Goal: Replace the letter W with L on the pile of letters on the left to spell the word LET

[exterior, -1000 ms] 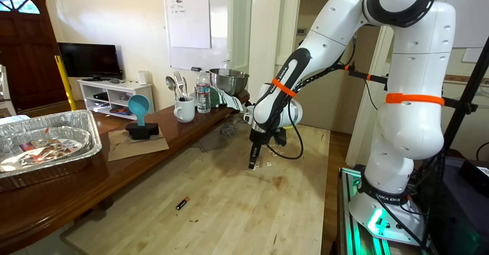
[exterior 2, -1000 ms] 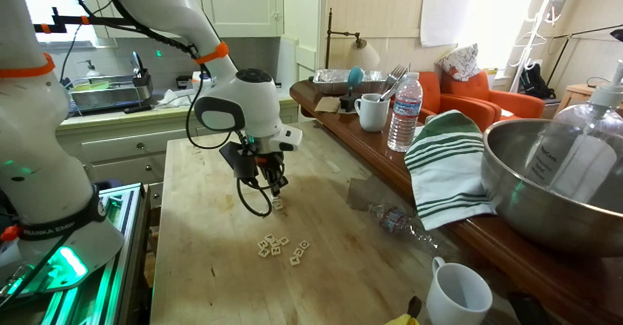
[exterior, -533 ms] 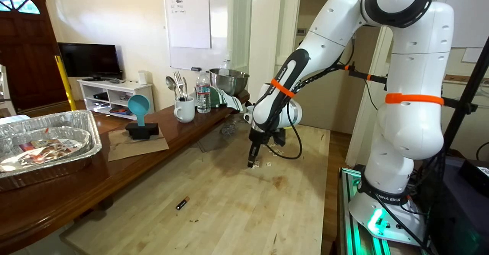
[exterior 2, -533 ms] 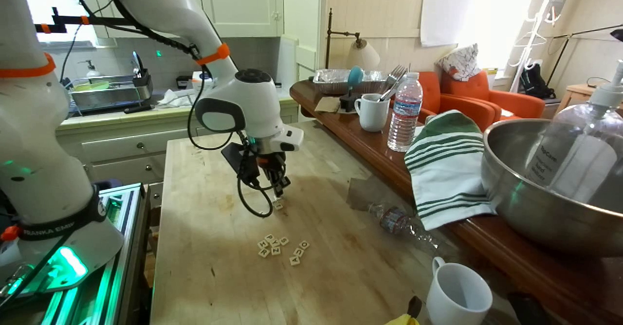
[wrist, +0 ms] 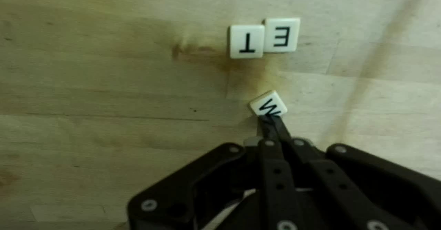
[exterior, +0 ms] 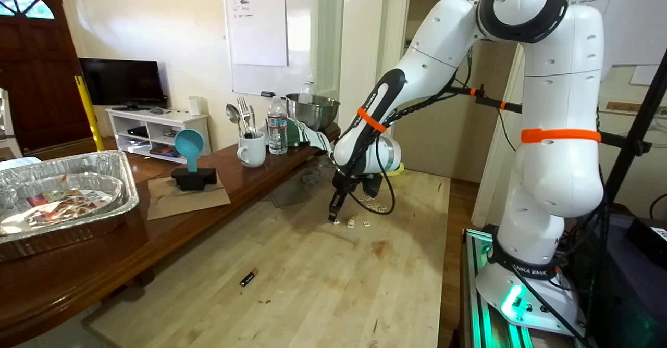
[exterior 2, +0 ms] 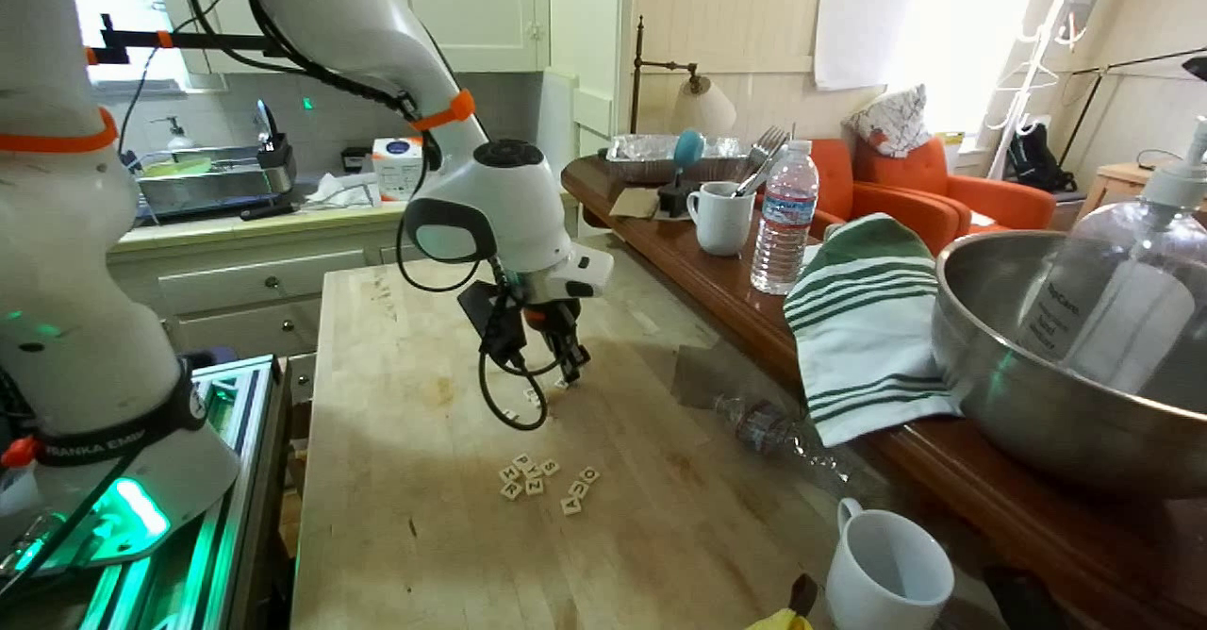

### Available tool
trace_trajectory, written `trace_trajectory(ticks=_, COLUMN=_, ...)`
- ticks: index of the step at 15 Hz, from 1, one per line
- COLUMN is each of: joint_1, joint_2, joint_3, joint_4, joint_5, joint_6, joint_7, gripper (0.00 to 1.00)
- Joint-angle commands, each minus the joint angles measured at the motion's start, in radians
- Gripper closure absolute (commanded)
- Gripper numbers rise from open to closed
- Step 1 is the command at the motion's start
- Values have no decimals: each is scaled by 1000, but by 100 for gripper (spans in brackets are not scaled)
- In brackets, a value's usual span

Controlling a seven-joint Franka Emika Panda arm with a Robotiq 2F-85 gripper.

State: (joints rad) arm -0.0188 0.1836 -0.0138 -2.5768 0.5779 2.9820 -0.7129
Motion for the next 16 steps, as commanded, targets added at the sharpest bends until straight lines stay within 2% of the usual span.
trace_trajectory(ticks=1, joint_1=-30, joint_2=52, joint_3=20, joint_4=35, joint_5=46, joint_6=33, joint_7=-41, gripper=100)
trace_trajectory(ticks=8, joint_1=-64, joint_2=61, joint_3=3, joint_4=29, joint_5=23, joint_6=71, joint_7=-54, gripper=100)
trace_trajectory(ticks=16, joint_1=-141, joint_2=18, joint_3=-5, joint_4=-17, joint_5=7, joint_6=77, joint_7=-149, gripper=100)
